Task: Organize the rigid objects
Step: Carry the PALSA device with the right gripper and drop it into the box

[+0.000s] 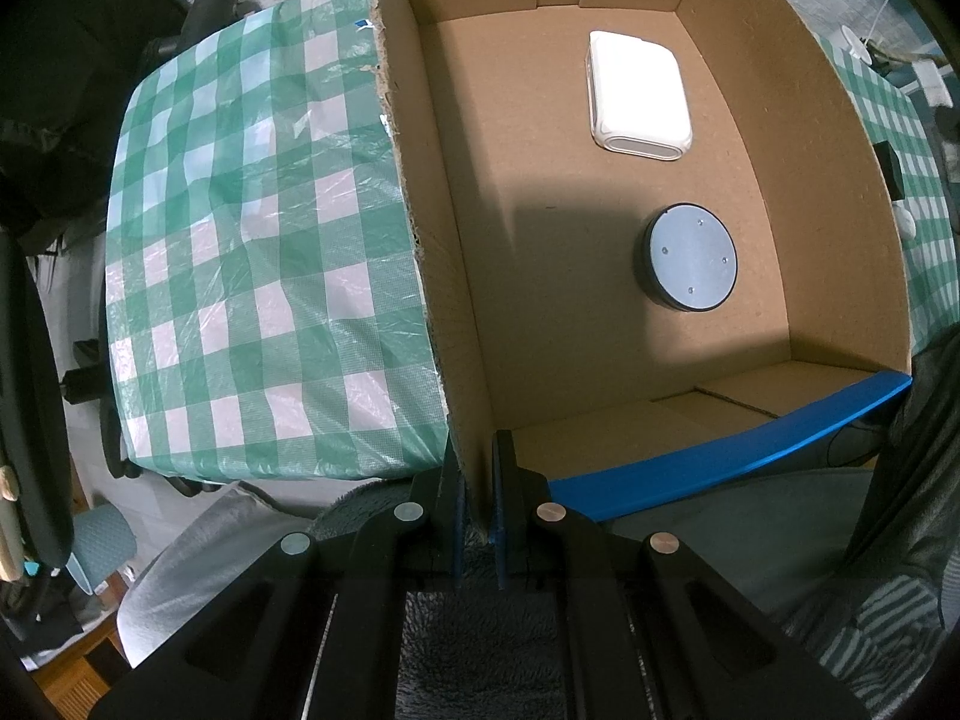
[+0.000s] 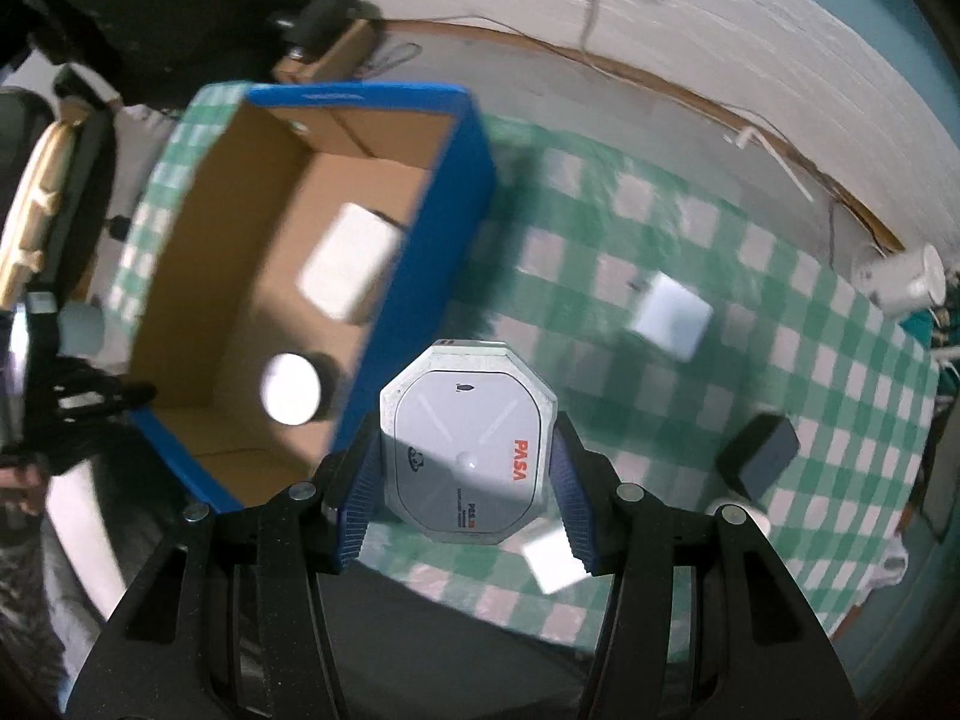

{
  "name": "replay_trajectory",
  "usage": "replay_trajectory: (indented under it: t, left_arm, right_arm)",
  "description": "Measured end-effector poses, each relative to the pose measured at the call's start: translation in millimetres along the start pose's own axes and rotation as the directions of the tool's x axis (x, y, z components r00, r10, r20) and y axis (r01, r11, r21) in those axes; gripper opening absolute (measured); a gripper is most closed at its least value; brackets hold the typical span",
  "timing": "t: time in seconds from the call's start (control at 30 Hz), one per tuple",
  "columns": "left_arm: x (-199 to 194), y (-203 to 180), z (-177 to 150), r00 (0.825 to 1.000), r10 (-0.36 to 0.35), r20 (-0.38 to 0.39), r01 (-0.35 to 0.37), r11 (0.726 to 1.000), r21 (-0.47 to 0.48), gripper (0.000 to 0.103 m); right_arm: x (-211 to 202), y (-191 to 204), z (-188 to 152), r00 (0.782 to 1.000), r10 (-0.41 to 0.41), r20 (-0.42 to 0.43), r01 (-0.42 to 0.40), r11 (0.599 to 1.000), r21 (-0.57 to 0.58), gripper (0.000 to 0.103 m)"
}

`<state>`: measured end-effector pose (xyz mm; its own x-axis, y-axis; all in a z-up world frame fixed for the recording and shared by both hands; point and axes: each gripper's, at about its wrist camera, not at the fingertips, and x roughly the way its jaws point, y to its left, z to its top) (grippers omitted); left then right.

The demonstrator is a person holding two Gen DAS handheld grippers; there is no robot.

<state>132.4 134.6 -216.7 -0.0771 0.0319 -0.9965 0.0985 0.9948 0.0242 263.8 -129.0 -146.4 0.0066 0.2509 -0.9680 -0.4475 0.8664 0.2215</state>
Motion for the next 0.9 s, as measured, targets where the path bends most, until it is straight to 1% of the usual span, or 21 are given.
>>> replay_trajectory:
  t: [0.23,0.47,0.67,0.73,0.9]
  left_arm:
    - [0.4,0.6,0.1,1.0,-0.001,-0.001,0.001,1.0,0.0,0.006]
    - [-0.2,-1.1,0.6,1.0,0.001,0.0,-0.001,1.0,0.001,0.006]
    - [-0.2,-1.0,0.6,1.0,0.002,-0.001,-0.002,1.0,0.003,0.006]
    - [-0.2,-1.0,0.7,1.0,0.003,-0.001,-0.003,1.0,0.005,0.006]
    - [-1.9,-2.2,0.5,1.0,0.001,0.002,-0.001,1.0,0.006,0.006]
  right_arm:
    - [-5.2,37.9,13.7,1.0,0.015,0.003,-0.015,0.997,-0.072,0.053]
    - [10.8,69.7,23.3,0.999,0.029,-0.019,-0.031,0.991,-0.133,0.053]
    - [30.2,86.2,25.8,0.998,0.039,-0.048,-0.047,0.985,-0.164,0.053]
    - [39.3,90.8,25.5,0.998,0.02,-0.058,-0.03,0.982,-0.189,0.053]
    - [57.8,87.4,24.2,0.997,-0.005,-0.083,-0.011,0.982,-0.189,0.053]
